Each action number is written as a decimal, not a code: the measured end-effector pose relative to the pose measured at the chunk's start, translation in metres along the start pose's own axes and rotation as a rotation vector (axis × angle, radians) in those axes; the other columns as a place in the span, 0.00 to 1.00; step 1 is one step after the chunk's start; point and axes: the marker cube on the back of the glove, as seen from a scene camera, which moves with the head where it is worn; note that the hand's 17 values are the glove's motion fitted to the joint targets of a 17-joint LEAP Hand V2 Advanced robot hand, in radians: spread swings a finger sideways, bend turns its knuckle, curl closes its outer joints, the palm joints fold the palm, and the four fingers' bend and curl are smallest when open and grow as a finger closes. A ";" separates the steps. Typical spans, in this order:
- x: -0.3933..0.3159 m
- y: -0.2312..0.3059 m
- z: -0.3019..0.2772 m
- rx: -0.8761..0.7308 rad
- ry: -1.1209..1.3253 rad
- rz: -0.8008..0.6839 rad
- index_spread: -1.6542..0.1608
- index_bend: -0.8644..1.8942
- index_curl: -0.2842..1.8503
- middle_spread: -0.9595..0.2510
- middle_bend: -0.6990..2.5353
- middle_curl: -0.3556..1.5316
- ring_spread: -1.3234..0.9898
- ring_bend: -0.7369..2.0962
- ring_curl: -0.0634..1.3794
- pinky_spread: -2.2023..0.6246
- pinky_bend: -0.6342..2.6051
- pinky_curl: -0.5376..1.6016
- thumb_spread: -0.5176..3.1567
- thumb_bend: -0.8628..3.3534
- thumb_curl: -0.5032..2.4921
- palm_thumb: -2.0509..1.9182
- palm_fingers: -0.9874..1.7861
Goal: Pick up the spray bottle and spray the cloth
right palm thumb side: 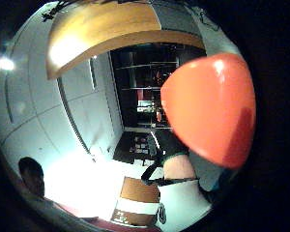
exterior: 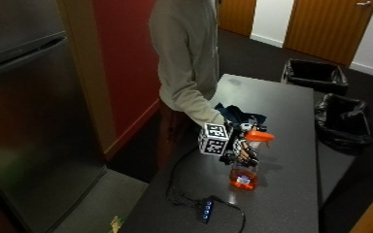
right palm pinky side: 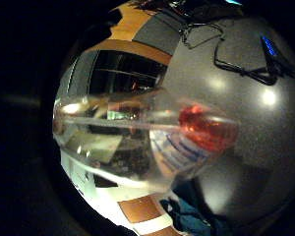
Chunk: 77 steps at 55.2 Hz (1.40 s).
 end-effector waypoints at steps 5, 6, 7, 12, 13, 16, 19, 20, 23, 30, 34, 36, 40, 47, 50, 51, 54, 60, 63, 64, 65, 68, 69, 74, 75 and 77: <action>-0.006 -0.017 0.007 -0.026 0.007 0.020 0.74 0.37 0.23 0.73 0.32 0.39 0.55 0.46 0.27 0.81 0.31 0.40 0.39 0.20 0.30 0.69 0.53; -0.007 -0.020 0.008 -0.031 0.011 0.022 0.74 0.39 0.24 0.73 0.32 0.39 0.54 0.46 0.26 0.80 0.30 0.40 0.39 0.20 0.31 0.70 0.57; -0.007 -0.022 0.010 -0.036 0.017 0.021 0.74 0.38 0.24 0.72 0.32 0.38 0.54 0.46 0.26 0.80 0.29 0.39 0.39 0.20 0.31 0.70 0.58; -0.006 -0.031 0.017 -0.053 0.054 0.001 0.75 0.40 0.26 0.70 0.32 0.39 0.53 0.46 0.27 0.79 0.27 0.39 0.39 0.20 0.31 0.70 0.67; -0.005 -0.034 0.019 -0.058 0.060 0.000 0.76 0.40 0.27 0.70 0.32 0.39 0.52 0.46 0.27 0.78 0.27 0.39 0.39 0.20 0.31 0.71 0.69; -0.005 -0.039 0.023 -0.076 0.077 0.002 0.77 0.39 0.27 0.69 0.32 0.39 0.51 0.46 0.28 0.78 0.26 0.39 0.38 0.20 0.31 0.71 0.74; -0.005 -0.044 0.028 -0.101 0.104 0.002 0.77 0.38 0.29 0.69 0.32 0.39 0.51 0.47 0.29 0.77 0.27 0.40 0.38 0.20 0.32 0.72 0.77; -0.005 -0.045 0.029 -0.109 0.114 0.002 0.78 0.38 0.29 0.69 0.32 0.39 0.51 0.46 0.29 0.76 0.27 0.40 0.37 0.20 0.32 0.72 0.78; -0.005 -0.048 0.033 -0.129 0.149 0.002 0.78 0.37 0.29 0.69 0.32 0.40 0.51 0.47 0.30 0.75 0.28 0.41 0.37 0.20 0.32 0.73 0.79; -0.009 -0.054 0.038 -0.146 0.190 0.011 0.78 0.35 0.29 0.67 0.35 0.42 0.50 0.47 0.31 0.73 0.29 0.42 0.33 0.20 0.34 0.74 0.81; -0.011 -0.057 0.041 -0.171 0.211 0.011 0.78 0.37 0.29 0.66 0.35 0.42 0.50 0.46 0.32 0.72 0.30 0.43 0.30 0.20 0.35 0.74 0.81; -0.012 -0.058 0.042 -0.181 0.219 0.005 0.78 0.38 0.30 0.66 0.35 0.42 0.50 0.46 0.32 0.72 0.31 0.43 0.29 0.20 0.36 0.75 0.82; -0.012 -0.060 0.045 -0.194 0.235 -0.011 0.78 0.40 0.31 0.66 0.34 0.42 0.49 0.44 0.31 0.72 0.30 0.43 0.27 0.20 0.37 0.75 0.81; -0.012 -0.060 0.046 -0.183 0.245 -0.029 0.79 0.41 0.33 0.65 0.33 0.42 0.50 0.43 0.31 0.73 0.28 0.42 0.26 0.20 0.38 0.75 0.82; -0.013 -0.060 0.045 -0.173 0.234 -0.028 0.79 0.41 0.34 0.64 0.35 0.43 0.50 0.44 0.31 0.73 0.27 0.42 0.25 0.20 0.38 0.75 0.84; -0.013 -0.059 0.044 -0.172 0.230 -0.028 0.79 0.41 0.34 0.64 0.35 0.43 0.50 0.44 0.31 0.73 0.27 0.42 0.25 0.20 0.38 0.75 0.84; -0.012 -0.056 0.042 -0.174 0.216 -0.031 0.80 0.41 0.34 0.64 0.36 0.43 0.49 0.44 0.32 0.73 0.27 0.42 0.24 0.20 0.39 0.76 0.84; -0.008 -0.049 0.036 -0.184 0.184 -0.035 0.79 0.39 0.34 0.64 0.37 0.44 0.49 0.45 0.33 0.73 0.28 0.42 0.23 0.20 0.40 0.76 0.83; -0.005 -0.045 0.033 -0.186 0.165 -0.034 0.79 0.39 0.34 0.65 0.37 0.44 0.49 0.45 0.33 0.72 0.28 0.42 0.23 0.20 0.40 0.76 0.83; -0.004 -0.043 0.032 -0.185 0.158 -0.034 0.79 0.38 0.34 0.65 0.37 0.44 0.49 0.45 0.33 0.73 0.28 0.42 0.22 0.20 0.40 0.76 0.83; -0.003 -0.042 0.031 -0.184 0.150 -0.034 0.79 0.38 0.34 0.65 0.36 0.44 0.49 0.45 0.33 0.73 0.28 0.42 0.22 0.20 0.40 0.76 0.82; 0.000 -0.039 0.028 -0.188 0.127 -0.030 0.79 0.38 0.35 0.65 0.36 0.44 0.49 0.45 0.33 0.73 0.28 0.42 0.23 0.20 0.41 0.76 0.82; 0.001 -0.038 0.026 -0.191 0.121 -0.027 0.79 0.38 0.35 0.65 0.36 0.44 0.49 0.45 0.33 0.73 0.28 0.43 0.23 0.20 0.40 0.76 0.82; 0.005 -0.036 0.018 -0.207 0.105 -0.017 0.79 0.37 0.34 0.66 0.35 0.43 0.49 0.45 0.33 0.73 0.29 0.43 0.24 0.19 0.40 0.75 0.80; 0.007 -0.035 0.017 -0.209 0.105 -0.017 0.79 0.37 0.34 0.66 0.35 0.43 0.49 0.45 0.33 0.73 0.29 0.43 0.25 0.19 0.40 0.75 0.80; 0.008 -0.035 0.015 -0.211 0.104 -0.017 0.79 0.37 0.34 0.67 0.35 0.43 0.49 0.45 0.33 0.73 0.29 0.43 0.25 0.19 0.40 0.75 0.79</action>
